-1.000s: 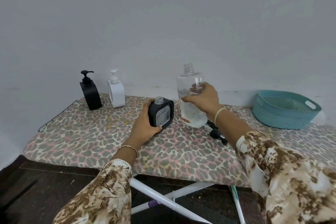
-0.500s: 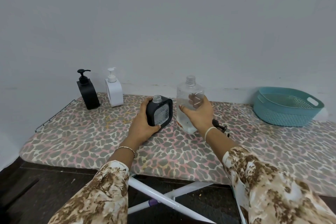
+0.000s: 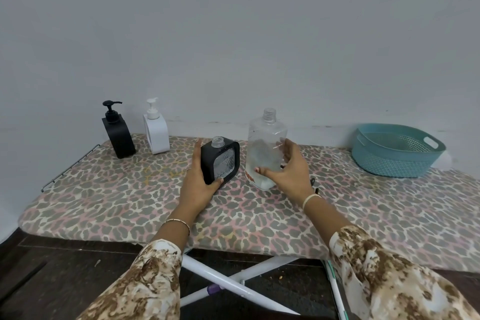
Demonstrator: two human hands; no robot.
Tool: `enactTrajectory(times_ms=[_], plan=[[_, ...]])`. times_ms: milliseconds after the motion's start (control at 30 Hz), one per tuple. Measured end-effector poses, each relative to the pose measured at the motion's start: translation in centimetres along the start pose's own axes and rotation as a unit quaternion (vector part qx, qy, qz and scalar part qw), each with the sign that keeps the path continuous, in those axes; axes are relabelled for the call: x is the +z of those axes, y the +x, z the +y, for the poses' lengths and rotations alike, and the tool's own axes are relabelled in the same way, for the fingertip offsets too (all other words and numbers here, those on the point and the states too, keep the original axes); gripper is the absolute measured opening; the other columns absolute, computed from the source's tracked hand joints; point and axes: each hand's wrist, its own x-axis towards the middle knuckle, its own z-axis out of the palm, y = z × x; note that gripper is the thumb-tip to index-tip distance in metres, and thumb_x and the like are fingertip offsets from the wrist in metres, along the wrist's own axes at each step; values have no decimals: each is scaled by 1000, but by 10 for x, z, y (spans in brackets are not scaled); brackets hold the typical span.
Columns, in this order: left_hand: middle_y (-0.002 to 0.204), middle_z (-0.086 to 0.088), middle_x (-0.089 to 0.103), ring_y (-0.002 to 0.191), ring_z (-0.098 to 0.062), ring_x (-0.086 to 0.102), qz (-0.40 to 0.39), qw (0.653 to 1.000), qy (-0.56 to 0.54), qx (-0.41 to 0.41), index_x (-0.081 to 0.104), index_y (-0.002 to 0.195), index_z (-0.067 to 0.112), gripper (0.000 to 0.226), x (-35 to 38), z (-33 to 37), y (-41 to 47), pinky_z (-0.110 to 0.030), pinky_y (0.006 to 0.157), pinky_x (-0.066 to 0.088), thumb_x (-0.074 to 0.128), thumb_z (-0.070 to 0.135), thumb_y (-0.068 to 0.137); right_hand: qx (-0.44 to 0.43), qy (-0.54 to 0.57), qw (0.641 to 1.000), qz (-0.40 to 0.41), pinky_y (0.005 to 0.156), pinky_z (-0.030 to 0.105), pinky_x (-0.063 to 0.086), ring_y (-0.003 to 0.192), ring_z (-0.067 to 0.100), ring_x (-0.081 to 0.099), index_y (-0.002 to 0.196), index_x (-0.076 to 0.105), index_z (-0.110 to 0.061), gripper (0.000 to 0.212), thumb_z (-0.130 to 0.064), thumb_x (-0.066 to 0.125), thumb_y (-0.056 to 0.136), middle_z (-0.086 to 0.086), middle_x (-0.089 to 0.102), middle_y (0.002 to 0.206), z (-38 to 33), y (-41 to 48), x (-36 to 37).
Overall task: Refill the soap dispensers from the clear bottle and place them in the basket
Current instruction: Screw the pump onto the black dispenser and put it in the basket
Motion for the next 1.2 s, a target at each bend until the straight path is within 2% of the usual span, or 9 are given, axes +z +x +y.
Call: enactTrajectory(times_ms=[67,167,267,467,767,867,967,1067,1200], plan=[[150,-3,42,132,-27,46,13,1000,13,3,-4,152,40,110,1,-1,-3,-39,105,41,77,15,81,-42,-78,996,1,107,32,41,126,13,47,140,39,-19,99,-44,88,58,-4,50,138,6,-9,-12],[151,-7,40,133,-30,45,22,999,32,5,-11,147,49,110,3,0,-8,-47,108,40,75,22,83,-40,-121,991,43,104,24,37,125,11,46,137,41,-21,92,-45,87,61,-6,50,136,20,-22,-26],[149,-8,42,131,-31,46,24,999,38,3,-17,140,52,109,3,2,-11,-47,107,41,73,24,85,-26,-143,987,72,104,27,38,124,13,46,135,44,-20,83,-40,85,66,-5,52,132,33,-34,-34],[150,-7,42,132,-30,46,8,999,41,-20,-11,152,35,104,2,1,-12,-43,106,40,70,21,88,16,-264,960,86,93,36,44,107,20,52,121,54,-20,60,-45,76,72,0,58,114,54,-44,-34],[152,-2,40,132,-26,48,6,1000,9,-17,-11,153,36,103,1,-2,-19,-41,103,43,69,21,89,54,-340,936,77,89,36,38,104,22,55,108,58,-26,40,-52,66,78,-3,66,105,57,-43,-33],[152,0,40,131,-25,49,9,1000,-4,-17,-12,149,46,105,2,-4,-21,-43,104,45,69,20,89,49,-308,944,103,89,35,36,102,19,55,106,62,-28,39,-53,67,76,-7,66,100,54,-45,-34],[154,1,37,134,-25,46,12,1000,-4,-7,-17,139,60,108,1,-5,-21,-48,106,43,70,22,88,50,-211,967,137,87,35,40,96,15,56,101,62,-27,37,-49,70,73,-10,65,95,52,-49,-36],[154,0,37,134,-25,45,13,1000,-6,-6,-17,137,59,106,1,-4,-22,-47,107,42,70,20,88,63,-100,981,155,70,30,50,78,14,60,92,59,-25,31,-45,74,73,-9,62,81,49,-53,-39],[151,-1,41,131,-25,49,13,1000,-11,-6,-15,142,55,105,2,-6,-23,-46,105,44,69,21,89,72,-59,983,156,62,23,46,70,12,58,87,57,-21,29,-39,77,75,-8,60,74,44,-56,-42]])
